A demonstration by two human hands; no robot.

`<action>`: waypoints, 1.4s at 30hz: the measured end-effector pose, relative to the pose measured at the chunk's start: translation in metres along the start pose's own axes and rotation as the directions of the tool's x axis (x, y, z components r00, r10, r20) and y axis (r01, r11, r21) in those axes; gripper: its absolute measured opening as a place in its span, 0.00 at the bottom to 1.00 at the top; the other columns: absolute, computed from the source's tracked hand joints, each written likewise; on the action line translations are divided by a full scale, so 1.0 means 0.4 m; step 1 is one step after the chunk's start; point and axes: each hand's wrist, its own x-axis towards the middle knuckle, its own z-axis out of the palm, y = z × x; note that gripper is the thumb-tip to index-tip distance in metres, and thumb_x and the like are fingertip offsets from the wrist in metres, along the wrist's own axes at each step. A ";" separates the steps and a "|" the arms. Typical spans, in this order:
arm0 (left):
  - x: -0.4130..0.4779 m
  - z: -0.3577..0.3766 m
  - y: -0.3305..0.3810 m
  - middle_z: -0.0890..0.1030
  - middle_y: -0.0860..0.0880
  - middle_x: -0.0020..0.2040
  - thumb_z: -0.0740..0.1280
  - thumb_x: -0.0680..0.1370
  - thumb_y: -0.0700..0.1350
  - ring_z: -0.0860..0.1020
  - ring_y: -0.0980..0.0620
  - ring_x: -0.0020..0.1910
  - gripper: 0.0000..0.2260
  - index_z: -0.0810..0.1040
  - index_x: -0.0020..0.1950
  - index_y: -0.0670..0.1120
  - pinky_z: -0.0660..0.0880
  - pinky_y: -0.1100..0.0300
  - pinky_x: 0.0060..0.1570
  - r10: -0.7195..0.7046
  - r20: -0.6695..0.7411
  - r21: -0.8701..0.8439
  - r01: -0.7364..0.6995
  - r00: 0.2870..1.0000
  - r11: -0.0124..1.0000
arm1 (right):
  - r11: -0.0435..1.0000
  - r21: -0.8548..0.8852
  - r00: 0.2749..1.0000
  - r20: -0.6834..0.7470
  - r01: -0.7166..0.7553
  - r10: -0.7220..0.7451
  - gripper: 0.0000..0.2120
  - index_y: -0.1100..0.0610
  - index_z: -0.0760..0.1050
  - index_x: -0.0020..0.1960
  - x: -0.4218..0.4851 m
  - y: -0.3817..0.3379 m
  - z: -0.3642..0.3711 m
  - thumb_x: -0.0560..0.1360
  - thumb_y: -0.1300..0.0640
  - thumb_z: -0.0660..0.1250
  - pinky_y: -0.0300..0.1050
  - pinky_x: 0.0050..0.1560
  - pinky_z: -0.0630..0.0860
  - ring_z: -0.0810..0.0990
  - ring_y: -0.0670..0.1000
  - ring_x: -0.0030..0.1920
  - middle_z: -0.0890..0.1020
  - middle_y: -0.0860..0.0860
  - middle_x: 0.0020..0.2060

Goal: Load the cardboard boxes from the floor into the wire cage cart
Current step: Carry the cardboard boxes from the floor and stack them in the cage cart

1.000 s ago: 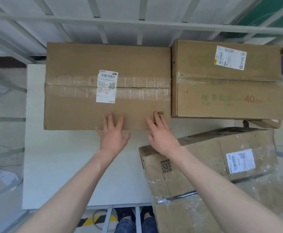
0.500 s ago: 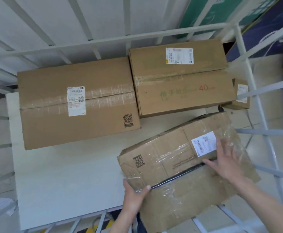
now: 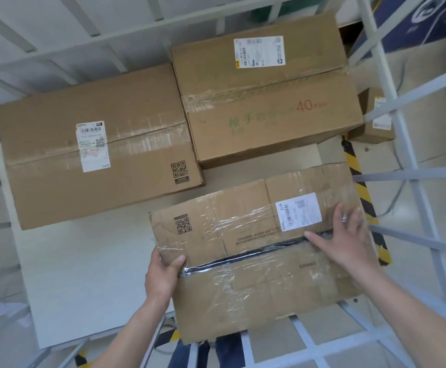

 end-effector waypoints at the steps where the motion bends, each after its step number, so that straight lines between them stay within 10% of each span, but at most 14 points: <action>1: 0.009 -0.027 -0.012 0.83 0.51 0.55 0.74 0.73 0.49 0.81 0.46 0.53 0.17 0.74 0.60 0.54 0.77 0.42 0.56 -0.004 -0.021 0.014 0.004 1.000 1.000 | 1.000 -0.007 1.000 0.004 0.012 -0.012 0.54 0.47 0.28 0.78 -0.019 -0.020 0.018 0.70 0.25 0.59 0.63 0.76 0.45 0.34 0.64 0.77 0.30 0.58 0.77; 15: 0.186 -0.577 -0.182 0.74 0.36 0.66 0.70 0.77 0.49 0.71 0.33 0.65 0.25 0.67 0.70 0.43 0.69 0.39 0.64 -0.071 -0.391 0.187 0.154 0.918 0.970 | 0.910 -0.009 0.907 0.084 0.414 -0.412 0.41 0.38 0.44 0.79 -0.286 -0.443 0.327 0.72 0.29 0.58 0.61 0.72 0.60 0.37 0.57 0.76 0.33 0.49 0.77; 21: 0.162 -0.552 -0.216 0.42 0.38 0.80 0.72 0.69 0.65 0.41 0.38 0.78 0.50 0.45 0.80 0.54 0.45 0.40 0.74 -0.072 -0.282 0.366 0.177 0.957 0.914 | 0.916 -0.037 0.913 0.102 0.400 -0.394 0.41 0.40 0.44 0.80 -0.326 -0.542 0.377 0.73 0.33 0.60 0.59 0.74 0.57 0.36 0.59 0.76 0.29 0.50 0.76; 29: 0.214 -0.527 -0.225 0.34 0.39 0.78 0.70 0.67 0.69 0.33 0.37 0.76 0.54 0.34 0.77 0.59 0.47 0.29 0.69 -0.121 -0.242 0.390 0.211 0.963 0.896 | 0.916 -0.137 0.923 0.145 0.376 -0.357 0.42 0.39 0.40 0.79 -0.308 -0.562 0.393 0.73 0.32 0.58 0.63 0.74 0.49 0.34 0.64 0.76 0.24 0.54 0.74; 35: 0.168 -0.573 -0.180 0.42 0.38 0.80 0.71 0.70 0.65 0.43 0.36 0.78 0.50 0.41 0.80 0.55 0.49 0.38 0.74 -0.113 -0.201 0.379 0.184 0.973 0.907 | 0.920 0.010 0.906 0.172 0.391 -0.387 0.32 0.40 0.54 0.79 -0.317 -0.521 0.312 0.77 0.36 0.57 0.57 0.75 0.53 0.42 0.57 0.79 0.37 0.48 0.80; 39: 0.059 -0.596 -0.037 0.69 0.36 0.73 0.66 0.79 0.55 0.67 0.36 0.71 0.35 0.53 0.80 0.50 0.65 0.42 0.69 -0.023 -0.034 0.381 0.034 0.999 0.924 | 0.933 0.009 0.928 0.101 0.359 -0.358 0.32 0.44 0.47 0.81 -0.389 -0.480 0.175 0.80 0.41 0.54 0.57 0.76 0.48 0.40 0.57 0.79 0.44 0.49 0.81; 42: -0.102 -0.575 0.128 0.67 0.41 0.75 0.63 0.80 0.54 0.67 0.41 0.73 0.31 0.56 0.80 0.47 0.64 0.49 0.70 0.129 0.115 0.461 -0.168 0.985 0.871 | 0.939 0.100 0.943 0.025 0.328 -0.332 0.33 0.45 0.46 0.81 -0.495 -0.459 0.058 0.80 0.40 0.53 0.58 0.76 0.47 0.40 0.57 0.79 0.44 0.49 0.81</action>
